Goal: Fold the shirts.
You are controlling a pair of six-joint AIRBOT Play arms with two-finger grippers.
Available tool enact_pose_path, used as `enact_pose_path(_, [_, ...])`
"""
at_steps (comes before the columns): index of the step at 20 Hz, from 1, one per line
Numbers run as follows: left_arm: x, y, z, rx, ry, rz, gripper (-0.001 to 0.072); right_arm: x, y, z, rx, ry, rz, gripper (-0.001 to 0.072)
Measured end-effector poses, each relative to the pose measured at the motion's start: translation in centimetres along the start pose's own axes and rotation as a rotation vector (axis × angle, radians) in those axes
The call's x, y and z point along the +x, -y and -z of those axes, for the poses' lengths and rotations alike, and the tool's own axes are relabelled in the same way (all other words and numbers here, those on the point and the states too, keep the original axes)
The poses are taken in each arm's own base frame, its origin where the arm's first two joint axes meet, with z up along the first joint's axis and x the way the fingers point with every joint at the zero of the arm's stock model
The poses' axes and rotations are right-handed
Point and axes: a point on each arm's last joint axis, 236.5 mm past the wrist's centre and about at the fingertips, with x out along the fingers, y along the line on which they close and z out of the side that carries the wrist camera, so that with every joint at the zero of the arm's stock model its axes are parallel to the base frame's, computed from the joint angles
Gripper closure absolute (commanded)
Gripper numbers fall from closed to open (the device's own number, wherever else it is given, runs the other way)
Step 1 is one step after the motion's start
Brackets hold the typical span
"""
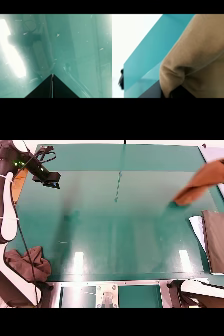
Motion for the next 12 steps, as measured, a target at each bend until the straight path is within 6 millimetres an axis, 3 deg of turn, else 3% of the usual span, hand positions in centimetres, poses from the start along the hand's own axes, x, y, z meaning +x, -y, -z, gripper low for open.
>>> enact_pose_path(3, [0.0, 0.0, 0.0, 0.0, 0.0, 0.0, 0.068, -5.0, 4.9, -2.6, 0.074, 0.075, 0.094, 0.0699])
enact_pose_path(5, [0.0, 0.0, 0.0, 0.0, 0.0, 0.0, 0.068, -7.7, 7.2, -3.2, 0.113, 0.1, 0.138, 0.0699])
enact_pose_path(9, [0.0, 0.0, 0.0, 0.0, 0.0, 0.0, 0.068, -12.6, 10.2, -3.3, 0.163, 0.136, 0.219, 0.0699])
enact_pose_path(12, [0.0, 0.0, 0.0, 0.0, 0.0, 0.0, 0.0679, -15.4, 12.7, -2.0, 0.213, 0.128, 0.332, 0.0699])
